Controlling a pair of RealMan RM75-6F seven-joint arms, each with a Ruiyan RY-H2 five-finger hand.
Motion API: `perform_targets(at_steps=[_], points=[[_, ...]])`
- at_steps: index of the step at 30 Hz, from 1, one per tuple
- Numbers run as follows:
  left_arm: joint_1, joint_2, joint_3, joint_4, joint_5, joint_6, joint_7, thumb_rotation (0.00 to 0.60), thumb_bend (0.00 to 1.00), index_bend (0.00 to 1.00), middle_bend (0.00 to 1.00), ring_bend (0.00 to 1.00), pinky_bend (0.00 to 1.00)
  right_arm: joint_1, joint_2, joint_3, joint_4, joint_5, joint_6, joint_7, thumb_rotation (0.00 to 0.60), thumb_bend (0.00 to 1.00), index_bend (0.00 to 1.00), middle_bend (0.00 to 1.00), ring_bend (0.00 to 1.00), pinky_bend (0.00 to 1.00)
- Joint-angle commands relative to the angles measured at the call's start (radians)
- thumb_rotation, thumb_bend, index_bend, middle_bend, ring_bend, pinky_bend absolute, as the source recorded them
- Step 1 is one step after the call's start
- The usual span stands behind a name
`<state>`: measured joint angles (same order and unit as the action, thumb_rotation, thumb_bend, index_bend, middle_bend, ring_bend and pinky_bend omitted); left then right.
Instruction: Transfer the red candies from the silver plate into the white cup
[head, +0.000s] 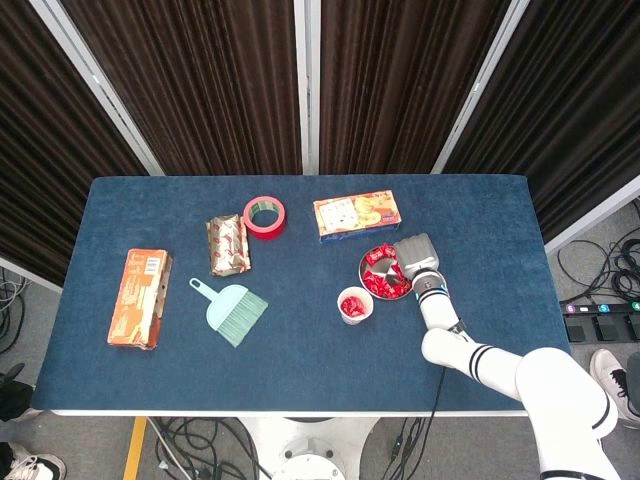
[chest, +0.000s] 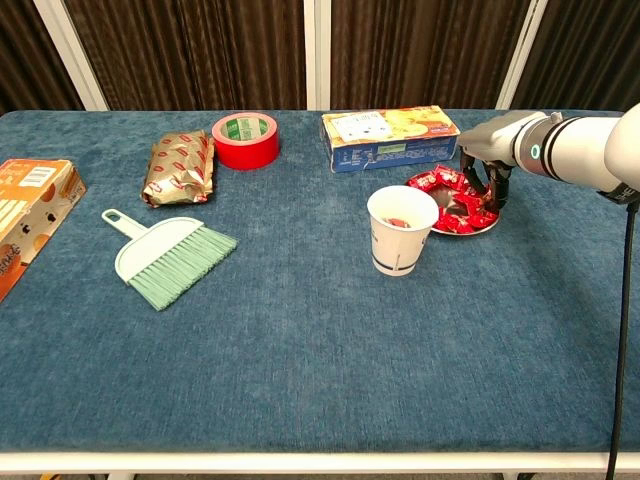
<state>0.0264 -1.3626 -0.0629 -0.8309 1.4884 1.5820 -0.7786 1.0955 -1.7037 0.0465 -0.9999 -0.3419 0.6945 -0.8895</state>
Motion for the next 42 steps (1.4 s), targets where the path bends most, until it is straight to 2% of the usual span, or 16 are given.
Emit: perform_targets(at_steps=[1,5,8,18,23,29,37,42], points=[[0.000,0.001,0.000,-0.002,0.001,0.001,0.001,0.600,0.11,0.15,0.16,0.06,0.19,-0.003,0.010,0.007,-0.016,-0.012,0.011,0.010,0.600,0.20,0.64,1.00,1.00,1.00],[0.001,0.003,0.001,-0.005,0.003,0.006,0.002,0.599,0.11,0.15,0.16,0.06,0.19,-0.006,0.043,0.021,-0.078,-0.044,0.050,0.026,0.600,0.20,0.64,1.00,1.00,1.00],[0.004,0.005,0.002,-0.005,0.005,0.012,0.002,0.600,0.11,0.15,0.16,0.06,0.19,-0.007,0.089,0.037,-0.169,-0.080,0.103,0.037,0.600,0.20,0.64,1.00,1.00,1.00],[0.006,0.014,0.002,-0.030,0.012,0.030,0.026,0.600,0.11,0.15,0.16,0.06,0.19,-0.048,0.277,0.068,-0.625,-0.311,0.384,0.042,0.600,0.20,0.64,1.00,1.00,1.00],[0.004,0.020,0.002,-0.052,0.018,0.037,0.040,0.599,0.11,0.15,0.16,0.06,0.19,-0.067,0.299,0.045,-0.733,-0.374,0.408,0.035,0.600,0.20,0.64,1.00,1.00,1.00],[0.008,0.026,0.001,-0.064,0.015,0.041,0.050,0.600,0.10,0.15,0.16,0.06,0.19,-0.066,0.262,0.028,-0.728,-0.382,0.377,0.032,0.600,0.20,0.64,1.00,1.00,1.00],[0.017,0.028,-0.002,-0.055,0.003,0.039,0.035,0.600,0.10,0.15,0.16,0.06,0.19,-0.069,0.174,0.029,-0.606,-0.406,0.300,0.103,0.600,0.18,0.63,1.00,1.00,1.00],[0.018,0.026,-0.004,-0.039,-0.002,0.033,0.021,0.600,0.10,0.15,0.16,0.06,0.19,-0.069,0.166,0.035,-0.577,-0.435,0.268,0.136,0.600,0.03,0.47,1.00,1.00,1.00]])
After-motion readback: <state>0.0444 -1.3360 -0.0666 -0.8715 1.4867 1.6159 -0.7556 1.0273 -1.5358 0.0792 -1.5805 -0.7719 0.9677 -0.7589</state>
